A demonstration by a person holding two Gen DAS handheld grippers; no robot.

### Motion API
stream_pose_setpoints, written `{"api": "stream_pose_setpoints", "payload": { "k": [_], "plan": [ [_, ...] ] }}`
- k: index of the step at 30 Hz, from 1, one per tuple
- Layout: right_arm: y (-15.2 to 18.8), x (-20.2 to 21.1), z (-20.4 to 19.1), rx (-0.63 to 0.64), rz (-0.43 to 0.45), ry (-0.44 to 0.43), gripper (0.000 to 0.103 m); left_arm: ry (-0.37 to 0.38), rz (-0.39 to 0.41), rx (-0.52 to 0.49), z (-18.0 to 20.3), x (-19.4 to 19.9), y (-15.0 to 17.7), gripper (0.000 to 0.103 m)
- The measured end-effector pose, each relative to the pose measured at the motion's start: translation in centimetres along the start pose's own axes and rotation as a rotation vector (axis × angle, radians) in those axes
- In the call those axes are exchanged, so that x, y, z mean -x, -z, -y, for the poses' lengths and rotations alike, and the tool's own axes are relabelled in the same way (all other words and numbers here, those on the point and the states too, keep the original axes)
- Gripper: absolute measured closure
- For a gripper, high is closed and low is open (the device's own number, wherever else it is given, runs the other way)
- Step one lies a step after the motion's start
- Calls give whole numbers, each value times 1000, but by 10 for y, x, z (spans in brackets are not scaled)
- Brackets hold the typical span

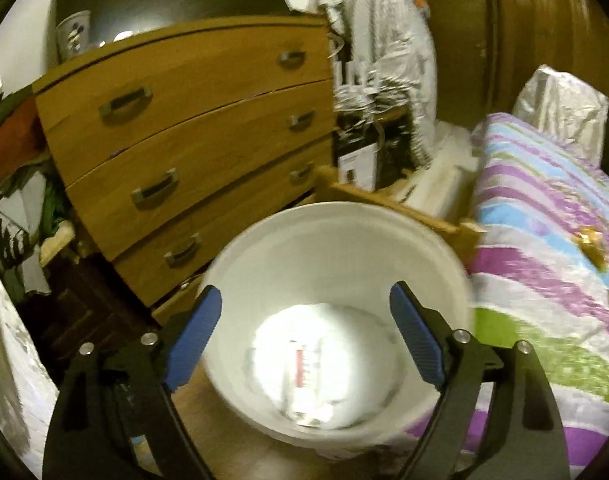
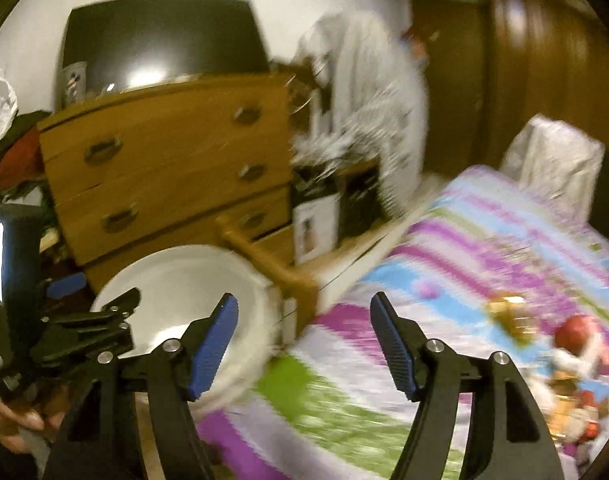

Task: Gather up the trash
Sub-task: 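Grasp the orange-printed carton with the left tool while the right tool grasps the alcohol wipes pack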

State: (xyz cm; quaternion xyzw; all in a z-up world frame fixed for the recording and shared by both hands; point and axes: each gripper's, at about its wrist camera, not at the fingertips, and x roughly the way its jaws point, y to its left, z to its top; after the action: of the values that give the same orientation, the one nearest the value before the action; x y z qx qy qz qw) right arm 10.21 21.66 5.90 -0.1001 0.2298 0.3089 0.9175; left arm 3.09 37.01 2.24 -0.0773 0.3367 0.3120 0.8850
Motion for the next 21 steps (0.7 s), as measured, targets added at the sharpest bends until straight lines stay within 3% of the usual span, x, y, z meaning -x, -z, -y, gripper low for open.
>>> {"api": "stream_pose_setpoints", "payload": {
  "k": [3,6,12,16,21],
  "plan": [
    [20,38,43,-54,71,95,26,57,18,-37,33,17,6,18],
    [54,87,111,-167,119,239,23,143,15,-107,78,31,17,17],
    [133,166,249,-426,111,524,17,327,-58,-207,159,51,47,16],
    [189,187,327,-632,38,572,17,478,-125,-274,218,71,71,16],
    [233,162,370,-743,-58,470,17,684,-238,-293,286,101,97,16]
  ]
}}
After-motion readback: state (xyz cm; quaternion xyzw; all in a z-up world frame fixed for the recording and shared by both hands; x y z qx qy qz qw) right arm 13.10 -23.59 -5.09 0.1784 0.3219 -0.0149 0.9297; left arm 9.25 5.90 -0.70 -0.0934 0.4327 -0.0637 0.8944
